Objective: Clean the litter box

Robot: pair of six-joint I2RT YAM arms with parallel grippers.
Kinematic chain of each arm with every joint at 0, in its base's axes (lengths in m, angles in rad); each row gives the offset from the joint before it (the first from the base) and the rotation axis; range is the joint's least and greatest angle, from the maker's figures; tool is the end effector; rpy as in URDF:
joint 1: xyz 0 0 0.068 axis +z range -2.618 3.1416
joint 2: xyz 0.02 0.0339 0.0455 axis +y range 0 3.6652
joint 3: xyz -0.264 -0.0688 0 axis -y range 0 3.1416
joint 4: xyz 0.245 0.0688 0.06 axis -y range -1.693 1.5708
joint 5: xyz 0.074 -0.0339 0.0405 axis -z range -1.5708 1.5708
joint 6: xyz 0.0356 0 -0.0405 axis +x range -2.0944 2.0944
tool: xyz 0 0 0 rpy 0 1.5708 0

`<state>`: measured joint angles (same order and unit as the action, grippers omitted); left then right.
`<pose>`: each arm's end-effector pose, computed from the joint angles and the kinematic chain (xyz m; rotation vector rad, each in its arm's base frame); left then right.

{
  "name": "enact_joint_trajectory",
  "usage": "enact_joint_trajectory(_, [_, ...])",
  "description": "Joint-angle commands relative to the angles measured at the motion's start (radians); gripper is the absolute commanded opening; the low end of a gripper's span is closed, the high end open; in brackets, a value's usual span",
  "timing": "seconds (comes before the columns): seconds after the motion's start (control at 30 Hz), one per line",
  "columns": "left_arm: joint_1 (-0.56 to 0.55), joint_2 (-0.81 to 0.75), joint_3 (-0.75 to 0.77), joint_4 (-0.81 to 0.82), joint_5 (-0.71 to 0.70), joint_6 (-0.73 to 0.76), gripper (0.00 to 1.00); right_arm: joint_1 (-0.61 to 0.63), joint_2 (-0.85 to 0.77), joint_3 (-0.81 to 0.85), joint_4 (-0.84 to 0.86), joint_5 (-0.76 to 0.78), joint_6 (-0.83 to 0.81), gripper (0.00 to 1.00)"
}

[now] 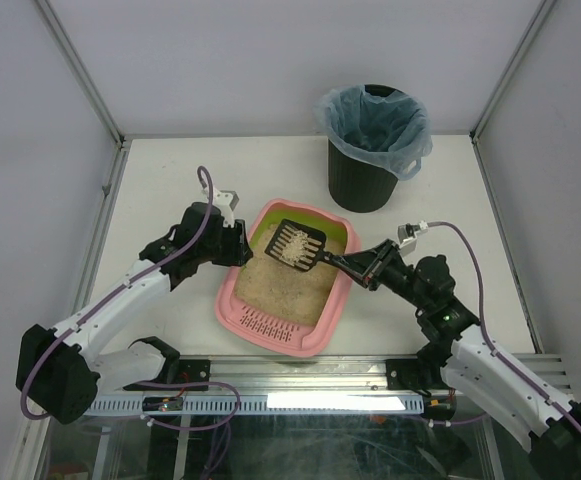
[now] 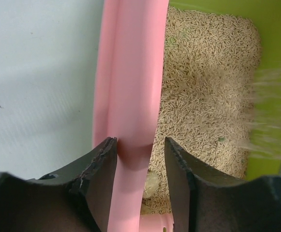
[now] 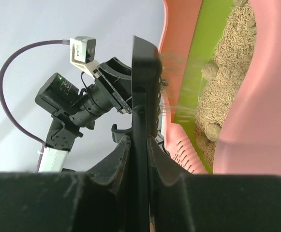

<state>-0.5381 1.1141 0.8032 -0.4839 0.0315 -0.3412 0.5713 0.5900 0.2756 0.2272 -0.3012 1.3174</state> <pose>0.1986 -0.1198 0.2544 0.2527 2.4004 -0.4543 0.1287 0.0953 0.2323 0.4542 1.8980 1.6070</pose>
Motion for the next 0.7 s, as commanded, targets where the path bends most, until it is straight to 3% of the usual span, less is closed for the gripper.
enact_joint_trajectory(0.0, [-0.013, -0.053, 0.012, 0.015, 0.012, -0.01, 0.45, -0.001, -0.11, -0.043, 0.084, 0.099, 0.07, 0.0])
enact_joint_trajectory(0.13, [-0.012, -0.084, 0.004, 0.002, -0.009, -0.009, 0.46, -0.001, 0.02, 0.103, -0.042, -0.084, -0.098, 0.0])
enact_joint_trajectory(0.23, [-0.011, -0.099, 0.003, -0.01, -0.005, -0.005, 0.47, -0.001, -0.109, -0.036, 0.079, 0.076, 0.065, 0.0])
enact_joint_trajectory(0.27, [-0.012, -0.103, 0.001, -0.015, -0.004, -0.005, 0.47, -0.001, -0.078, -0.012, 0.097, 0.039, 0.042, 0.0])
enact_joint_trajectory(0.33, [-0.013, -0.112, -0.001, -0.02, -0.003, -0.001, 0.47, -0.001, 0.03, 0.114, -0.042, -0.098, -0.107, 0.0])
enact_joint_trajectory(0.4, [-0.012, -0.114, -0.002, -0.026, -0.005, 0.002, 0.47, -0.002, -0.022, 0.091, -0.076, -0.031, -0.063, 0.0])
enact_joint_trajectory(0.47, [-0.013, -0.117, -0.005, -0.031, 0.002, 0.004, 0.47, -0.001, -0.068, 0.017, 0.039, 0.028, 0.016, 0.0])
enact_joint_trajectory(0.53, [-0.013, -0.12, -0.012, -0.034, 0.002, 0.004, 0.47, 0.002, 0.041, 0.136, -0.086, -0.075, -0.11, 0.0])
enact_joint_trajectory(0.67, [-0.012, -0.106, -0.015, -0.034, -0.003, 0.004, 0.47, 0.059, 0.037, 0.116, -0.107, 0.043, -0.092, 0.0])
